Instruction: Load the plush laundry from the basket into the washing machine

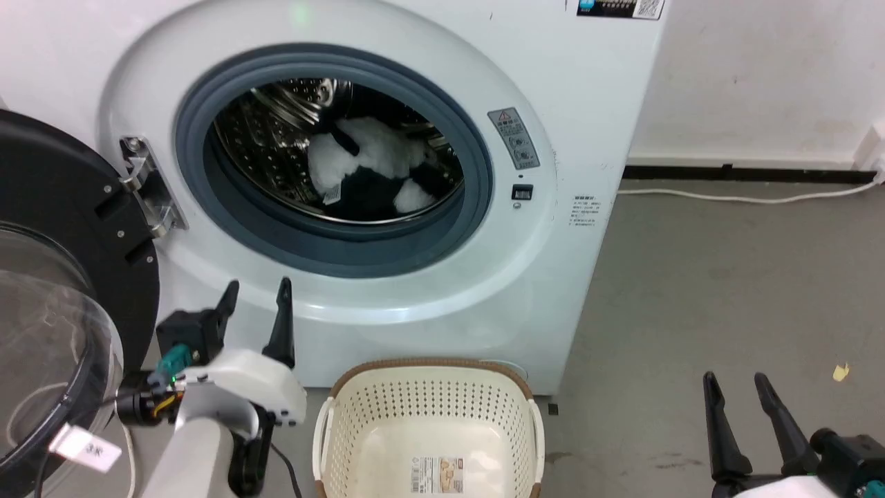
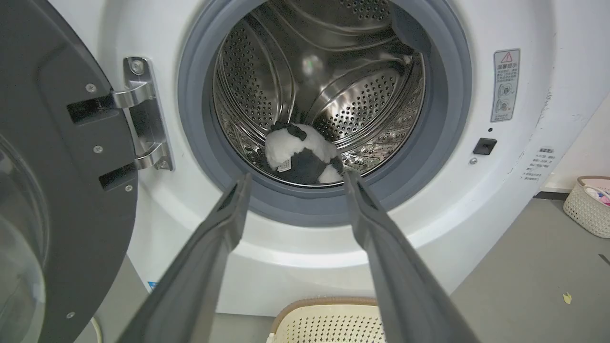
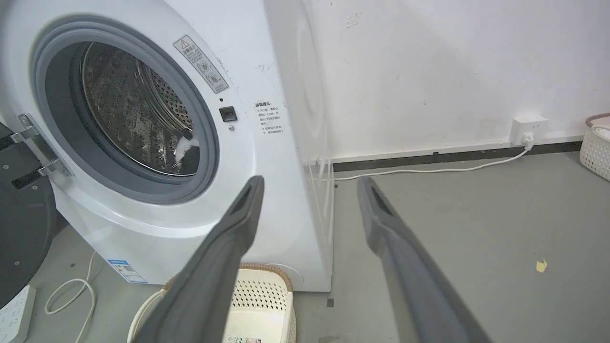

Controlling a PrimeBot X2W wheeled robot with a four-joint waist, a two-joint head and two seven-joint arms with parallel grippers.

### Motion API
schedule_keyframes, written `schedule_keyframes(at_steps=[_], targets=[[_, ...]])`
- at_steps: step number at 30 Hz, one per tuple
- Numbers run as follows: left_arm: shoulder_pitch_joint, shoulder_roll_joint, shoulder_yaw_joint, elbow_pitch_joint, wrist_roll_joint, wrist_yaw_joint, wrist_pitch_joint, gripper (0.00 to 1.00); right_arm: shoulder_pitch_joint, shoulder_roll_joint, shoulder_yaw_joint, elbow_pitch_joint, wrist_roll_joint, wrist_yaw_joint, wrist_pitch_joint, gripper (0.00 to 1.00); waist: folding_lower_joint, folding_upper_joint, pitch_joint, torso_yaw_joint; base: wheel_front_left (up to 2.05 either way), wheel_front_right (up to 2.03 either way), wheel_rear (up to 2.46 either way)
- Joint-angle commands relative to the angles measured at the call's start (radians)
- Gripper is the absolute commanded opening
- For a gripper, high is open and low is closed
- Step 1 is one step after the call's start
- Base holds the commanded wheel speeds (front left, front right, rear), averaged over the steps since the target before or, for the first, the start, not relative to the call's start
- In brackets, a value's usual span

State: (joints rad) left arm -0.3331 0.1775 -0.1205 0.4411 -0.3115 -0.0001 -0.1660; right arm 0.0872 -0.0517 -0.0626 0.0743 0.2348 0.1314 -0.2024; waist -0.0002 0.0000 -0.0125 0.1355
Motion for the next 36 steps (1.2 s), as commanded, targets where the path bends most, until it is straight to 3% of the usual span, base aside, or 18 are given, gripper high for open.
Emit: schedule_keyframes(at_steps=[1,16,36], targets=[[0.034,0.003,-0.003,-0.024,-0.004,0.009,0.005,1.00,0.018,0.001,0.001,-0.005,-0.008,-0.001,0.005,1.00,0.0002,0.0000,-0.012,0.002,0.00,0.00,0.00],[0.217,0.015,-0.020,-0.220,-0.003,0.039,0.002,1.00,0.064,0.001,0.010,-0.022,-0.004,-0.001,0.016,1.00,0.0002,0.0000,-0.044,0.009,0.00,0.00,0.00],[0.358,0.006,-0.037,-0.301,-0.009,0.083,-0.008,1.00,0.089,0.001,0.020,-0.019,-0.005,-0.001,0.015,1.00,0.0002,0.0000,-0.039,0.002,0.00,0.00,0.00]])
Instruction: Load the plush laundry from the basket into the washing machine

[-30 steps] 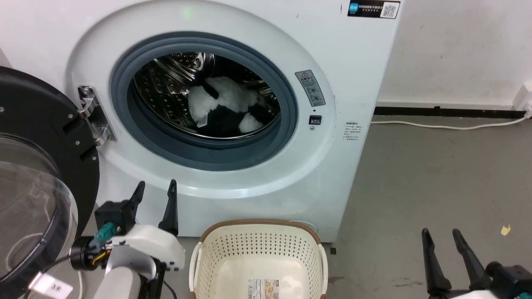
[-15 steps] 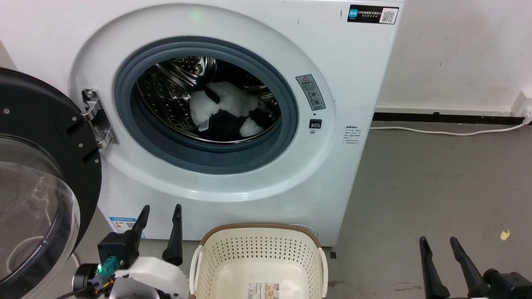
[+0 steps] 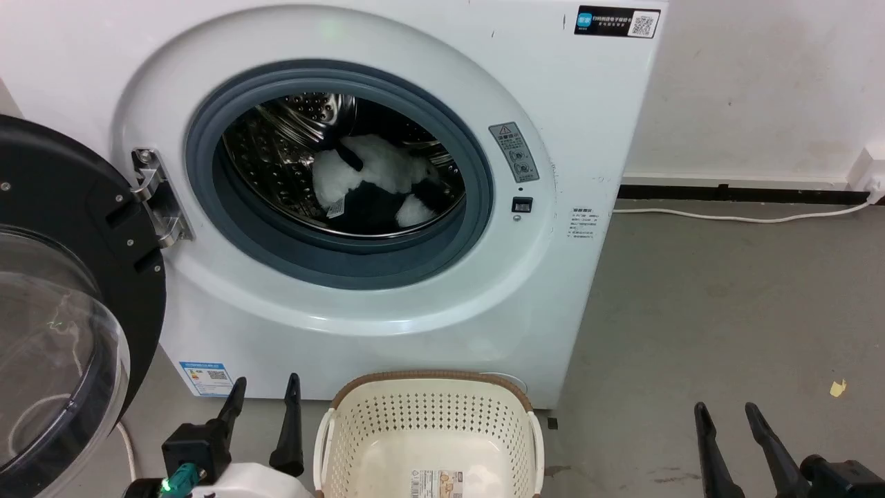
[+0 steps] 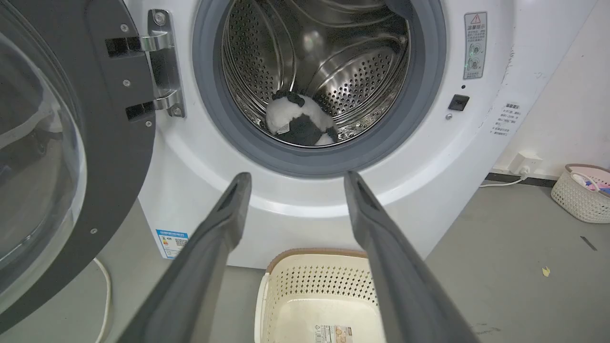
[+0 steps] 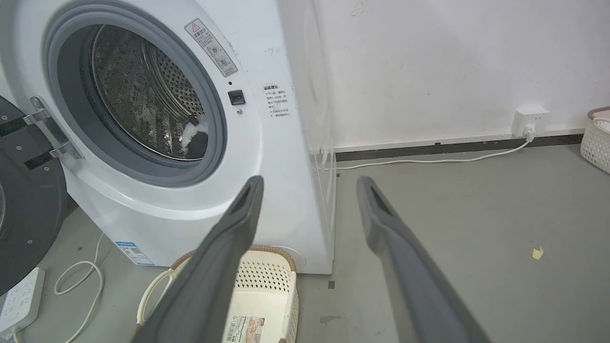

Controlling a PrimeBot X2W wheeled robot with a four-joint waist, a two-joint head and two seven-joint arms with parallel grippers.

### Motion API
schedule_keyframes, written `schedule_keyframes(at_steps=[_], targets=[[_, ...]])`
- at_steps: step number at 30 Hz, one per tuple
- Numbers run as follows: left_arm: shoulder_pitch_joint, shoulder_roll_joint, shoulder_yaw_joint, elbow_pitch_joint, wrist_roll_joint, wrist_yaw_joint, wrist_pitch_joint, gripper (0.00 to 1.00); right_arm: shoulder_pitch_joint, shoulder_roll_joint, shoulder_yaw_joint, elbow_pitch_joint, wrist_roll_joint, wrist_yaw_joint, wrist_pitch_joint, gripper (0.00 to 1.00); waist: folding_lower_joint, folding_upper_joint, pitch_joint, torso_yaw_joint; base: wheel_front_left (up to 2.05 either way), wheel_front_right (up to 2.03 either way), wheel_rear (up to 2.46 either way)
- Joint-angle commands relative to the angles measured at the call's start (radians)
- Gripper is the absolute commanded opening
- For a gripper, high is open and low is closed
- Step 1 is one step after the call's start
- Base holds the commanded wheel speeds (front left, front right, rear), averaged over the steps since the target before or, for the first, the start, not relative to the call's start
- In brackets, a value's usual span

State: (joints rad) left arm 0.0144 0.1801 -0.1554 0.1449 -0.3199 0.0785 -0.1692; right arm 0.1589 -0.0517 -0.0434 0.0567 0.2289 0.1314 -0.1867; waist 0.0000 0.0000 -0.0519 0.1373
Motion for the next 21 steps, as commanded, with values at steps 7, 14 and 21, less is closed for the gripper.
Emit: schedule_keyframes(at_steps=[7,14,21], targets=[[0.025,-0.003,-0.017,-0.019,-0.008,0.003,-0.002,1.00,0.017,0.001,0.005,0.002,0.003,-0.001,0.000,1.00,0.0000,0.0000,-0.002,0.001,0.00,0.00,0.00],[0.021,-0.006,-0.020,-0.024,-0.014,0.008,-0.010,1.00,0.015,0.001,0.004,0.006,0.005,-0.001,0.000,1.00,0.0000,0.0000,-0.002,-0.001,0.00,0.00,0.00],[0.016,-0.005,-0.018,-0.021,-0.022,0.012,-0.015,1.00,0.013,0.001,0.004,0.007,0.005,-0.001,-0.001,1.00,0.0000,0.0000,0.000,-0.001,0.00,0.00,0.00]])
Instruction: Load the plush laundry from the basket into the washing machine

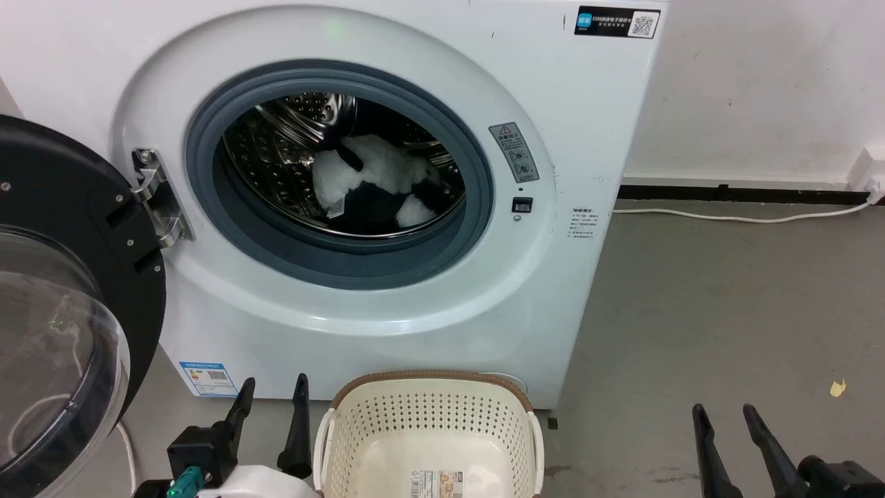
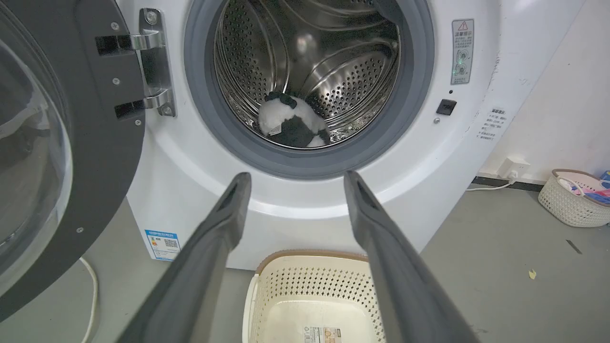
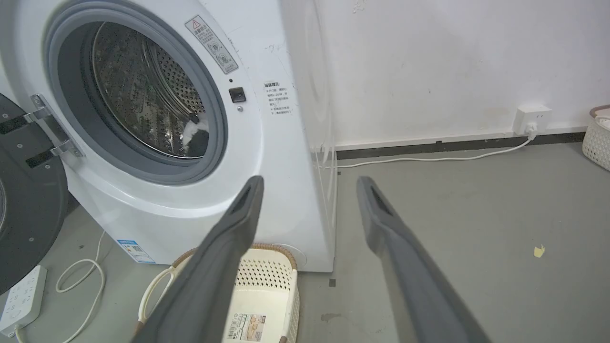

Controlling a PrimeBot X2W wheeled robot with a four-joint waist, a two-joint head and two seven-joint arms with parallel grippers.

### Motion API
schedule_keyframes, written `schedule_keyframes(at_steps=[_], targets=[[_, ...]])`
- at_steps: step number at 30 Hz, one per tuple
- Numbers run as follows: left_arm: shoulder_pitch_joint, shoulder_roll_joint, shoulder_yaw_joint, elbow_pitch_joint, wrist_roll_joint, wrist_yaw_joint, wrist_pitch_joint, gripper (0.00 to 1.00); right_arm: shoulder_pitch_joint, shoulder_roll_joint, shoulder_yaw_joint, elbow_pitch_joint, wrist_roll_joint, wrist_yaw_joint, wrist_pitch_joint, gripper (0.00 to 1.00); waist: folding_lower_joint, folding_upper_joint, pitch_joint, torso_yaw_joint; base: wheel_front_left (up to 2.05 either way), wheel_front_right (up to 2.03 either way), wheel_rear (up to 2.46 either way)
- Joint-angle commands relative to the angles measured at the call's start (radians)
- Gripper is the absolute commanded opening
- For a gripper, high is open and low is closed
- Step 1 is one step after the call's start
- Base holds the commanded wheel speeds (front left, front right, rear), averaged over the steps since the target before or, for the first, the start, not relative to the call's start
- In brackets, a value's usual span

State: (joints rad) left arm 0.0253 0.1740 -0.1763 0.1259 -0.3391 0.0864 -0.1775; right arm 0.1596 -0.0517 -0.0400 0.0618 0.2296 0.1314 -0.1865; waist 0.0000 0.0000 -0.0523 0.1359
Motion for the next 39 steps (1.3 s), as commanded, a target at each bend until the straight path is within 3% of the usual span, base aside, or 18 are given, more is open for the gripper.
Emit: schedule_keyframes(at_steps=[1,8,9,39], targets=[[0.005,0.001,0.003,0.000,-0.004,0.005,-0.008,1.00,0.012,0.001,0.001,0.002,0.004,-0.001,-0.001,1.00,0.0000,0.0000,0.000,0.000,0.00,0.00,0.00],[0.003,0.004,0.000,0.007,-0.005,0.009,-0.016,1.00,0.011,0.001,0.003,0.001,0.004,-0.001,0.000,1.00,0.0000,0.0000,0.001,-0.001,0.00,0.00,0.00],[0.000,0.001,-0.001,0.006,-0.006,0.006,-0.008,0.00,0.000,0.000,0.002,0.000,0.000,0.000,0.000,0.00,0.0000,0.0000,0.001,-0.001,0.00,0.00,0.00],[-0.005,-0.025,0.035,-0.022,0.065,-0.013,0.030,0.00,-0.034,0.000,0.010,-0.013,-0.048,0.000,0.038,0.00,0.0001,0.0000,0.012,-0.029,0.00,0.00,0.00]])
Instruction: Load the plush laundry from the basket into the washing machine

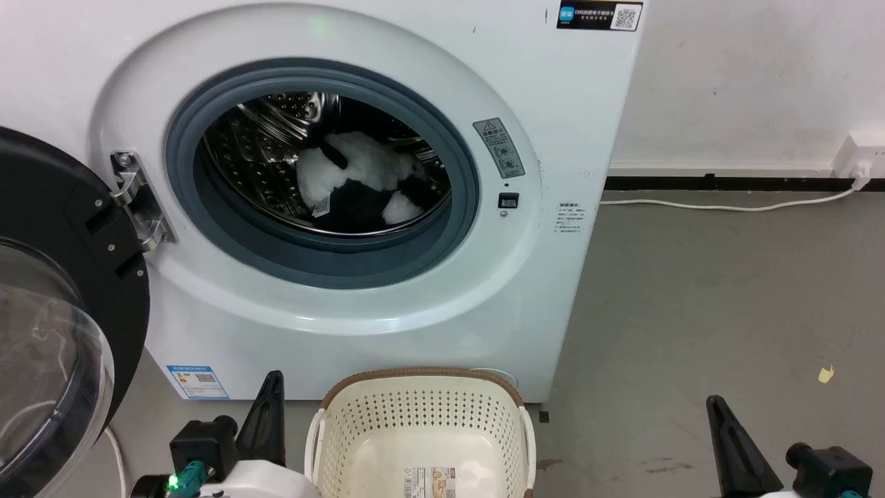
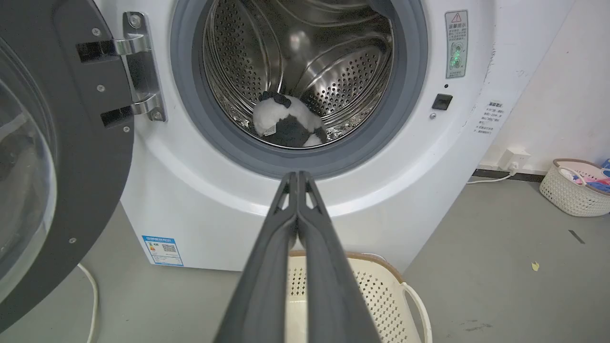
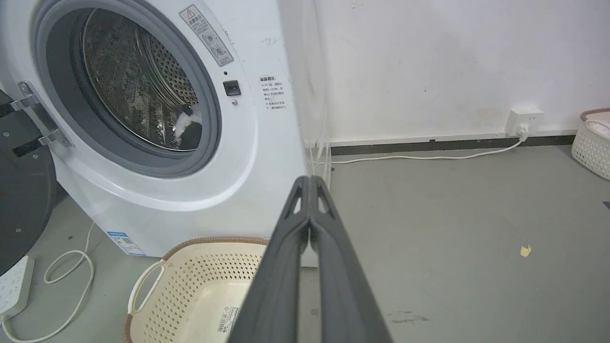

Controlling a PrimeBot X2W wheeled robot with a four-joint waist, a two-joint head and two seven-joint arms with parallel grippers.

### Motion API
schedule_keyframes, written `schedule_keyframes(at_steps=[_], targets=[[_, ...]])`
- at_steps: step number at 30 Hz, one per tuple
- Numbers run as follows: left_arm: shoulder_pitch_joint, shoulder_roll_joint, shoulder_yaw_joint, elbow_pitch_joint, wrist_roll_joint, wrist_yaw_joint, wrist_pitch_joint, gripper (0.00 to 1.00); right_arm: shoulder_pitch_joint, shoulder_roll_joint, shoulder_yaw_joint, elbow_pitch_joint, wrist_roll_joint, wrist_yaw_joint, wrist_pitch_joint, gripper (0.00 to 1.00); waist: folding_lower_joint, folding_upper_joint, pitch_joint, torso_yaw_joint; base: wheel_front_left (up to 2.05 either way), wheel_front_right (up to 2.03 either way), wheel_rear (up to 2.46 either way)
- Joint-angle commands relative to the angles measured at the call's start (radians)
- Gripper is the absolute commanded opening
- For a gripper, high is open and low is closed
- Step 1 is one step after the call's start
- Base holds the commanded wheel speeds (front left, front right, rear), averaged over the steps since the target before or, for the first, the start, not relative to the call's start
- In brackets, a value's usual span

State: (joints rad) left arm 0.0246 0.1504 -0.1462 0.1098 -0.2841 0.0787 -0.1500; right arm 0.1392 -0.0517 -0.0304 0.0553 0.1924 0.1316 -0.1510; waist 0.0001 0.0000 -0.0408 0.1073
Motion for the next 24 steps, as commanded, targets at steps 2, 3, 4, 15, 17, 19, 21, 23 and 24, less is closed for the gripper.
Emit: schedule_keyframes(at_steps=[2,3,4,15,17,19,21,23,24], targets=[[-0.005,-0.004,0.008,-0.008,0.016,-0.007,0.006,0.00,-0.016,0.000,0.001,-0.007,-0.014,0.000,0.006,0.00,-0.0001,0.0000,0.001,-0.003,0.00,0.00,0.00],[-0.005,-0.005,0.009,-0.009,0.018,-0.007,0.007,0.00,-0.017,0.000,0.001,-0.008,-0.016,0.000,0.007,0.00,-0.0001,0.0000,0.001,-0.004,0.00,0.00,0.00],[-0.005,-0.006,0.011,-0.010,0.021,-0.008,0.009,0.00,-0.018,0.000,0.001,-0.008,-0.018,0.000,0.009,0.00,-0.0001,0.0000,0.002,-0.005,0.00,0.00,0.00],[-0.008,-0.017,0.026,-0.021,0.051,-0.016,0.025,0.00,-0.032,0.000,0.005,-0.013,-0.038,0.000,0.025,0.00,-0.0001,0.0000,0.006,-0.017,0.00,0.00,0.00],[-0.008,-0.018,0.028,-0.022,0.054,-0.017,0.027,0.00,-0.034,0.000,0.005,-0.014,-0.040,0.000,0.027,0.00,-0.0001,0.0000,0.007,-0.018,0.00,0.00,0.00],[-0.008,-0.020,0.030,-0.024,0.060,-0.018,0.030,0.00,-0.036,0.001,0.006,-0.015,-0.043,0.000,0.030,0.00,-0.0001,0.0000,0.008,-0.020,0.00,0.00,0.00],[-0.009,-0.022,0.033,-0.026,0.065,-0.020,0.033,0.00,-0.039,0.001,0.006,-0.016,-0.047,0.000,0.033,0.00,-0.0001,0.0000,0.008,-0.022,0.00,0.00,0.00],[-0.009,-0.024,0.036,-0.029,0.071,-0.021,0.035,0.00,-0.041,0.001,0.007,-0.017,-0.051,0.000,0.036,0.00,-0.0001,0.0000,0.009,-0.024,0.00,0.00,0.00],[-0.009,-0.025,0.038,-0.030,0.074,-0.022,0.037,0.00,-0.042,0.001,0.007,-0.017,-0.052,0.000,0.037,0.00,-0.0001,0.0000,0.010,-0.025,0.00,0.00,0.00]])
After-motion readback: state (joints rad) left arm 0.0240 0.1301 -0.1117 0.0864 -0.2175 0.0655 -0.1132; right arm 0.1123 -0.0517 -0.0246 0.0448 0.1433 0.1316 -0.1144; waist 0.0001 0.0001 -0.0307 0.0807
